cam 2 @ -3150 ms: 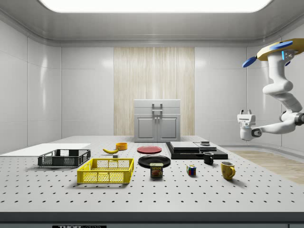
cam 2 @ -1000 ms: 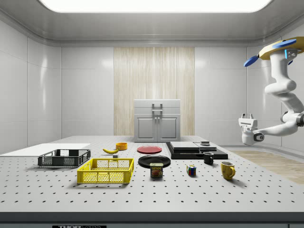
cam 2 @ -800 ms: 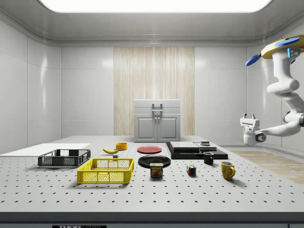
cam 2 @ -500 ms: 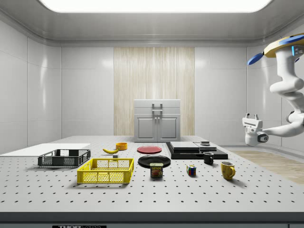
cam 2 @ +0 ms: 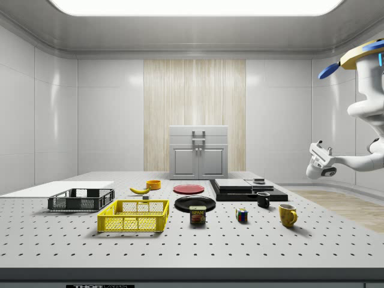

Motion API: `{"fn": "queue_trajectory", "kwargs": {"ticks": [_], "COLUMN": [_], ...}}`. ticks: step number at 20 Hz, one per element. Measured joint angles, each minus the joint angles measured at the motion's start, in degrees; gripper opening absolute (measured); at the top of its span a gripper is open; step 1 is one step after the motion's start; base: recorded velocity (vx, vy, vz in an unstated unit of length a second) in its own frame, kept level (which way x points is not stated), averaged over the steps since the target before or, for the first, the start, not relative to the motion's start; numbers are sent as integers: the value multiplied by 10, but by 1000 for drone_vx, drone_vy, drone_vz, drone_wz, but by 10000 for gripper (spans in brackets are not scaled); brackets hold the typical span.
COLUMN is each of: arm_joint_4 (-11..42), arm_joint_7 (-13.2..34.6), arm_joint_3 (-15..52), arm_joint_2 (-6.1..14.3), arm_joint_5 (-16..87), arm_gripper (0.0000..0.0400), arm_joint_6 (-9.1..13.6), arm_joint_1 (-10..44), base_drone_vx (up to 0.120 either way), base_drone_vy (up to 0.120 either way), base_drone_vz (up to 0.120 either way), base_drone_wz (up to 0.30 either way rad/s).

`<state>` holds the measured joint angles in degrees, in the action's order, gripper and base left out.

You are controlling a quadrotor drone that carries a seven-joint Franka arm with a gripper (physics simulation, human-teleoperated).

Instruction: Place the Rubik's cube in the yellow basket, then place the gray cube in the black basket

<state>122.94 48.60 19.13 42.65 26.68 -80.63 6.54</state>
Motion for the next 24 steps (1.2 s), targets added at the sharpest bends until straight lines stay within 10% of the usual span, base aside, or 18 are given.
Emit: {"fn": "queue_trajectory", "kwargs": {"ticks": [7,12,24], "arm_joint_4": [203,355,428], "arm_joint_7": [100,226,384], "arm_joint_3": [243,384,508], "arm_joint_2": [45,85,158], "arm_joint_5": [403,681,866], "arm_gripper": [400,400,400], "arm_joint_6": [-10,37,136], "arm_joint_1": [111,256,486], "base_drone_vx": [97,120,120], "base_drone_vy": [120,120,13], "base_drone_vz": [0,0,-60], "base_drone_wz": [0,0,0]}}
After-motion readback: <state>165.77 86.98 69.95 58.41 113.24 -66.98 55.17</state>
